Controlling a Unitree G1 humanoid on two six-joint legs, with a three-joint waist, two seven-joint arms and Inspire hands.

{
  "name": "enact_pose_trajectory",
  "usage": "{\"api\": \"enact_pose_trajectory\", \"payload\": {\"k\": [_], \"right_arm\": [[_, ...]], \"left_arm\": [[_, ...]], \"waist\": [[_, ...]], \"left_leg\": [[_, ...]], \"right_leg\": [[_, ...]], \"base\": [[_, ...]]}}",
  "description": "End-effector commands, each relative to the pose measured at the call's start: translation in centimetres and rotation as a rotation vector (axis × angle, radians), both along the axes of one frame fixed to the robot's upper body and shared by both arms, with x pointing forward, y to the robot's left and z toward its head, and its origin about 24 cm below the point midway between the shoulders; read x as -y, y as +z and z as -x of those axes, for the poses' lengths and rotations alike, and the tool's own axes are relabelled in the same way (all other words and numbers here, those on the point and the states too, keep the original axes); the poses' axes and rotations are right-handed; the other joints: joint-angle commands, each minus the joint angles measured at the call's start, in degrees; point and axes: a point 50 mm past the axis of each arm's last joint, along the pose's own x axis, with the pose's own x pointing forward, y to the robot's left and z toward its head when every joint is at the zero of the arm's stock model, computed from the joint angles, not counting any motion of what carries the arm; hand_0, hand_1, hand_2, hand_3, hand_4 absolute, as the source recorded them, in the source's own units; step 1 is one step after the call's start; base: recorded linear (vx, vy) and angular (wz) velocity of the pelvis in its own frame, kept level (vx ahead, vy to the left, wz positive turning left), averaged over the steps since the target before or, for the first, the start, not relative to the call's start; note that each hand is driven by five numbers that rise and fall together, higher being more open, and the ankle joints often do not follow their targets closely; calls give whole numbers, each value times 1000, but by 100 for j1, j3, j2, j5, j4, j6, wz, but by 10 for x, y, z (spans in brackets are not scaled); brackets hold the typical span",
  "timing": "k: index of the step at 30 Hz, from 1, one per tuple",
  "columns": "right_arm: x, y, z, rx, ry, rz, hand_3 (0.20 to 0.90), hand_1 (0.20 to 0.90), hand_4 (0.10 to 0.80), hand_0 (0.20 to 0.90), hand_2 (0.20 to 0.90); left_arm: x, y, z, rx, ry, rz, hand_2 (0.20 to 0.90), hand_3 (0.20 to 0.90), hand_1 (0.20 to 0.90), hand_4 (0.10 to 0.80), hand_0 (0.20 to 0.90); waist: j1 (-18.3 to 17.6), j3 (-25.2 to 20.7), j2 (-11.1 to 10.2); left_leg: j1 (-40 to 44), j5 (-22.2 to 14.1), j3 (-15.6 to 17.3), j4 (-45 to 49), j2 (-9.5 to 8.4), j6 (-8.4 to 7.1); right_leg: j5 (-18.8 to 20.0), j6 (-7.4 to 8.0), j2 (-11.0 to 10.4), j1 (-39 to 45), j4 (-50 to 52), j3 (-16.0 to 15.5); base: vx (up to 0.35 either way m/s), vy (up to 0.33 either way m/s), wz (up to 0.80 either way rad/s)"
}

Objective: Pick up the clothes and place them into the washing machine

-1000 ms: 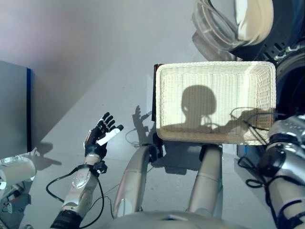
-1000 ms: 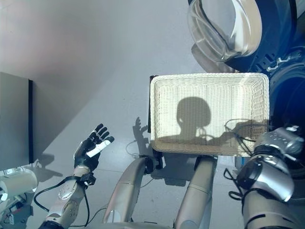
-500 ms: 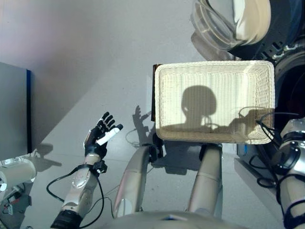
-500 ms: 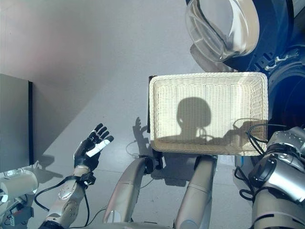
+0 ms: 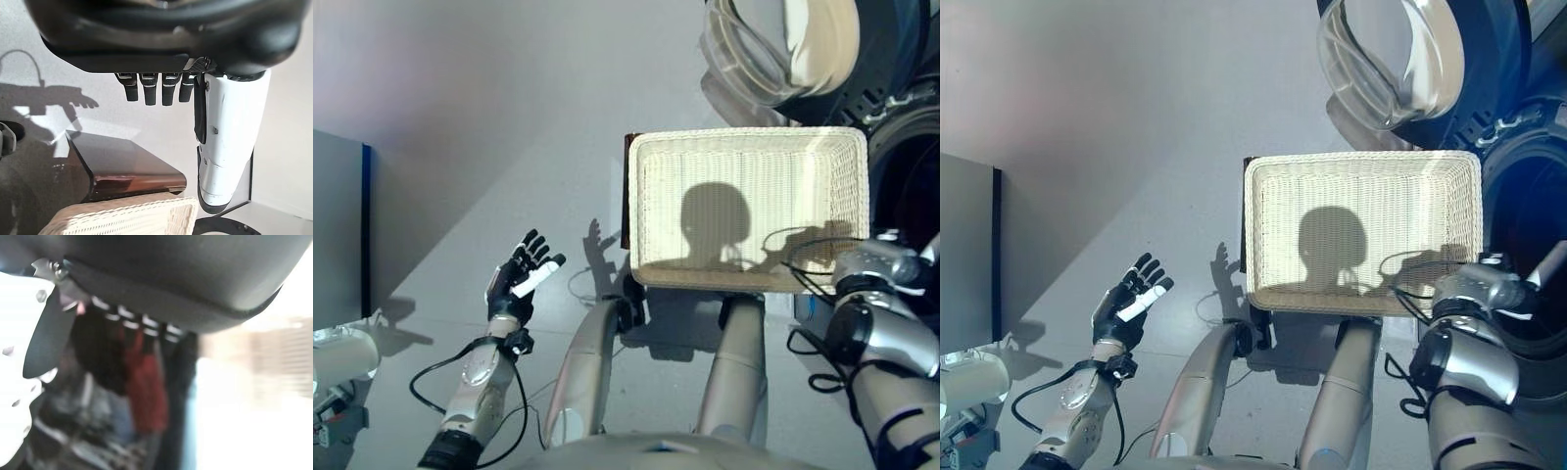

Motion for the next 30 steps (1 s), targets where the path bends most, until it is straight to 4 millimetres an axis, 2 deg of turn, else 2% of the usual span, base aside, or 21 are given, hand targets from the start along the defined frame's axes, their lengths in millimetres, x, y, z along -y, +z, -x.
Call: {"api": "enact_pose_trajectory", "payload": {"k": [1,4,10,16,19,23,27,30], "right_arm": [[3,9,0,-83,132,267,900,900,800,900,900],[-8,-1,0,-104,180,296,900,900,800,900,900],[-37,-35,3,-220,321,306,900,900,800,900,900],[-69,-65,6,-371,556,390,900,900,800,900,900],[-88,-80,9,-463,706,449,900,900,800,900,900],[-113,-91,9,-592,953,648,900,900,800,900,900],[-123,-102,19,-694,1090,779,900,900,800,900,900],[-129,-102,25,-723,1155,903,900,900,800,900,900]], "left_arm": [[-22,19,4,124,68,-38,900,900,900,800,900],[-24,19,4,132,78,-46,900,900,900,800,900],[-27,16,4,124,99,-61,900,900,900,800,900],[-27,10,4,105,113,-72,900,900,900,800,900],[-27,7,3,95,118,-80,900,900,900,800,900],[-28,7,1,100,118,-91,900,900,900,800,900],[-26,5,0,95,117,-103,900,900,900,800,900],[-24,2,1,80,122,-121,900,900,900,800,900]], "waist": [[33,-192,-150],[7,-190,-232],[-10,-244,-378],[-24,-308,-589],[-44,-350,-761],[-38,-410,-970],[-55,-464,-1123],[-96,-534,-1186]], "left_leg": [[415,344,-190,-698,147,-581],[530,399,-203,-832,113,-588],[850,564,-250,-1223,50,-599],[1370,765,-314,-1764,60,-641],[1785,956,-326,-2184,68,-657],[2301,1127,-356,-2646,139,-681],[2746,1247,-404,-2965,210,-708],[3021,1344,-414,-3214,284,-736]], "right_leg": [[124,-261,-2,294,-111,-159],[223,-257,-24,486,-347,-218],[463,-220,-61,961,-913,-362],[706,-168,-66,1606,-1555,-570],[895,-146,-48,2068,-2020,-715],[1069,-97,27,2618,-2510,-842],[1121,-62,63,3058,-2732,-982],[1141,-45,137,3290,-2879,-1039]], "base": [[-12,-14,10],[-2,-5,10],[10,-10,1],[46,-41,5],[79,-60,1],[88,-66,-6],[84,-56,-8],[76,-26,-3]]}}
